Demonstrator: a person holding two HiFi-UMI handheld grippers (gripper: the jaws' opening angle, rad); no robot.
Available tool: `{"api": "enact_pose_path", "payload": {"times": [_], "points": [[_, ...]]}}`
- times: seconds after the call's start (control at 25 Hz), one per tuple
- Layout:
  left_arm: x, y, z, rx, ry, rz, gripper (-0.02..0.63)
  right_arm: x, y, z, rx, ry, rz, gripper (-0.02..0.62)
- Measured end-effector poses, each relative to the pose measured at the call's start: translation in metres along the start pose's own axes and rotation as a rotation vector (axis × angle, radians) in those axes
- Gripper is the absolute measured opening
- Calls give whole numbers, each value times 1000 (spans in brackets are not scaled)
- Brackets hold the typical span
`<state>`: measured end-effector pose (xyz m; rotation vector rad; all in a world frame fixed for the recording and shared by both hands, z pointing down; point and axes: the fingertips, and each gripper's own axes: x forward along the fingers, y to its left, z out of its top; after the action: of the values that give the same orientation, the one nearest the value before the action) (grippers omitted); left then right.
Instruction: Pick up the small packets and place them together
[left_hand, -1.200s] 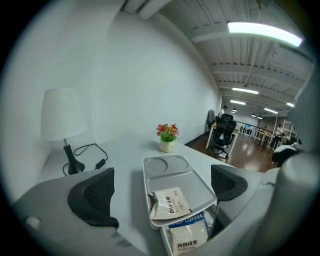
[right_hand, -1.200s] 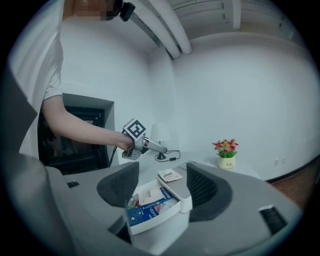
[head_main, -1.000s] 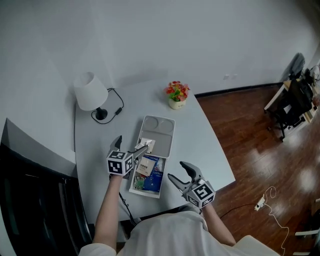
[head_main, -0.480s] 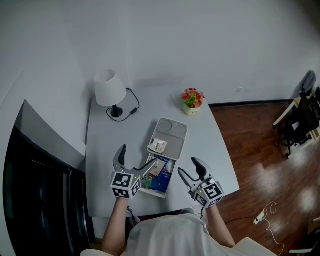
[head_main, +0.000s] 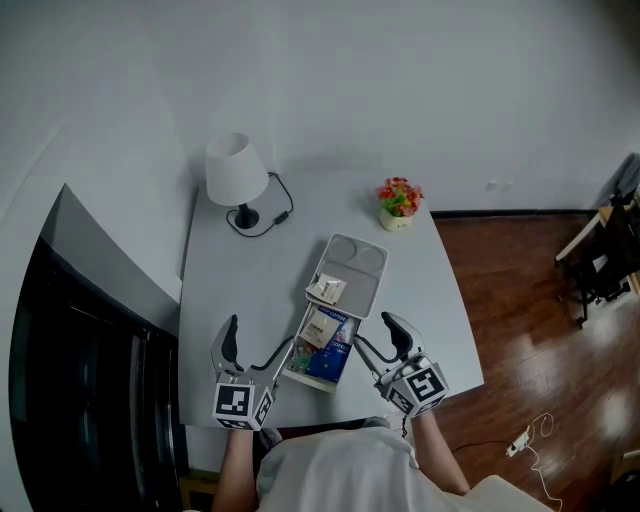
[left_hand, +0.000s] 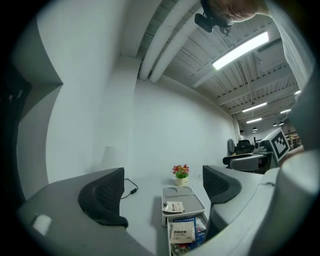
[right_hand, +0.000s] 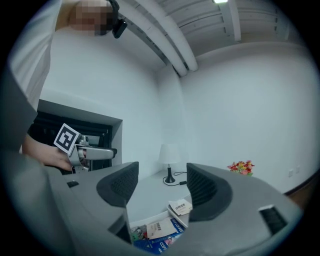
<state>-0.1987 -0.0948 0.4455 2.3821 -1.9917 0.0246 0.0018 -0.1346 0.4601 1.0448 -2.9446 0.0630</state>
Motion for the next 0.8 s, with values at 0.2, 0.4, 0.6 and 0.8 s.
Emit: {"api": "enact_pose_path", "payload": {"times": [0.2, 0.4, 0.6, 0.8], "points": [[-15, 7, 9, 12, -42, 49, 489, 6, 7, 5, -18, -7, 12, 293], [-30, 5, 8, 40, -52, 71, 460, 7, 13, 10, -25, -29, -9, 288], [-42, 10, 9, -14, -94, 85, 431, 5, 18, 6, -17, -30, -9, 288], [-44, 13, 8, -18, -89, 70, 431, 6, 23, 0, -14, -8, 10, 288]]}}
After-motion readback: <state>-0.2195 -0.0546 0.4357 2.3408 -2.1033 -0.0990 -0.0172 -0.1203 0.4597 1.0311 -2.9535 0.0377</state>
